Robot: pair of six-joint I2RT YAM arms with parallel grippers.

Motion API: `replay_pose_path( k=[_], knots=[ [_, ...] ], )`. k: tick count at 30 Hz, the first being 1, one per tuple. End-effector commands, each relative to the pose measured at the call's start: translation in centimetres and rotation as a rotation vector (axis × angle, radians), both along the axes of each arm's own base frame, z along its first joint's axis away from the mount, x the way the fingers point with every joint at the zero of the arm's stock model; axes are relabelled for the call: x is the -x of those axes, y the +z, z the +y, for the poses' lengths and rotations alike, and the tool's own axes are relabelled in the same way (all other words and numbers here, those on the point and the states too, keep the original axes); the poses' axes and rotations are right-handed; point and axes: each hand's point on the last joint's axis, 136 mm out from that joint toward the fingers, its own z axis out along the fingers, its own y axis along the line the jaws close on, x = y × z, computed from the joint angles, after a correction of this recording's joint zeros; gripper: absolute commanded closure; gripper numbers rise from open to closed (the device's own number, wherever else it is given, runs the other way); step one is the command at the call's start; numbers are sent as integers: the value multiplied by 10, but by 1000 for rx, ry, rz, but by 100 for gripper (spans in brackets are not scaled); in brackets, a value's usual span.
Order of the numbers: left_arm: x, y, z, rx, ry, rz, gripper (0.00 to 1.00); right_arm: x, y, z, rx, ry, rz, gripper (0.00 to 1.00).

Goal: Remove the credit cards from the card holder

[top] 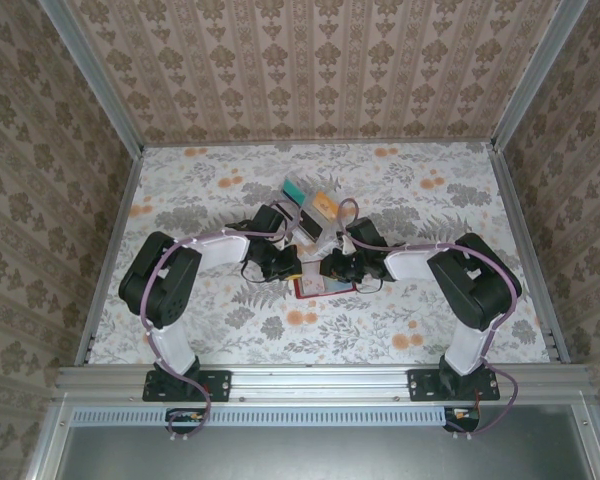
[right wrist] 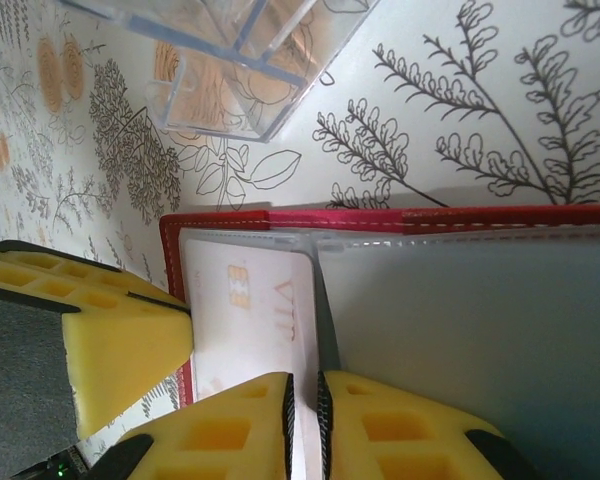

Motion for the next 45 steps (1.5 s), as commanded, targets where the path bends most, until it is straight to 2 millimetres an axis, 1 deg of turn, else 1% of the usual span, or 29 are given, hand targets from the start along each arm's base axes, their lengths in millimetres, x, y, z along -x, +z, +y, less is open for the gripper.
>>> replay_pose_path(
  k=[1, 5, 9, 11, 13, 15, 20, 22, 25, 28, 30, 34, 36, 41, 45],
  knots=[
    [18, -32, 15, -104, -8, 78, 94, 13, -13, 5, 11, 38, 27, 83],
    [18, -33, 15, -103, -11, 77, 95, 11, 0, 11, -36, 52, -7, 88],
    [18, -33, 16, -111, -9, 76, 94, 7, 7, 6, -18, 26, -42, 97],
    [18, -32, 19, -122, -2, 74, 90, 6, 8, 0, 3, 9, -57, 100],
    [16, -29, 20, -119, 2, 66, 86, 5, 10, -5, 14, -8, -72, 100],
    [15, -25, 19, -113, 0, 57, 84, 5, 11, -11, 29, -24, -81, 100],
    [14, -26, 18, -112, -4, 55, 84, 2, 10, -21, 62, -54, -89, 100],
    [14, -27, 17, -111, -5, 61, 86, 1, 10, -20, 55, -55, -87, 100],
    [14, -28, 16, -109, -7, 63, 89, 5, 12, -9, 6, -12, -56, 100],
    [14, -29, 17, -113, -10, 65, 90, 8, 8, -2, -18, 2, -5, 86],
    [15, -29, 17, -114, -10, 67, 90, 7, 2, -3, -4, -5, 16, 81],
    [15, -30, 17, -117, -10, 68, 90, 6, -7, -3, 11, -14, 41, 79],
    [15, -30, 17, -117, -11, 70, 91, 6, -7, -1, 0, -11, 43, 80],
    [16, -32, 17, -117, -14, 74, 91, 5, -1, 4, -40, 2, 27, 88],
    [17, -33, 19, -124, -13, 74, 91, 4, 1, 0, -31, -10, 10, 94]
  ],
)
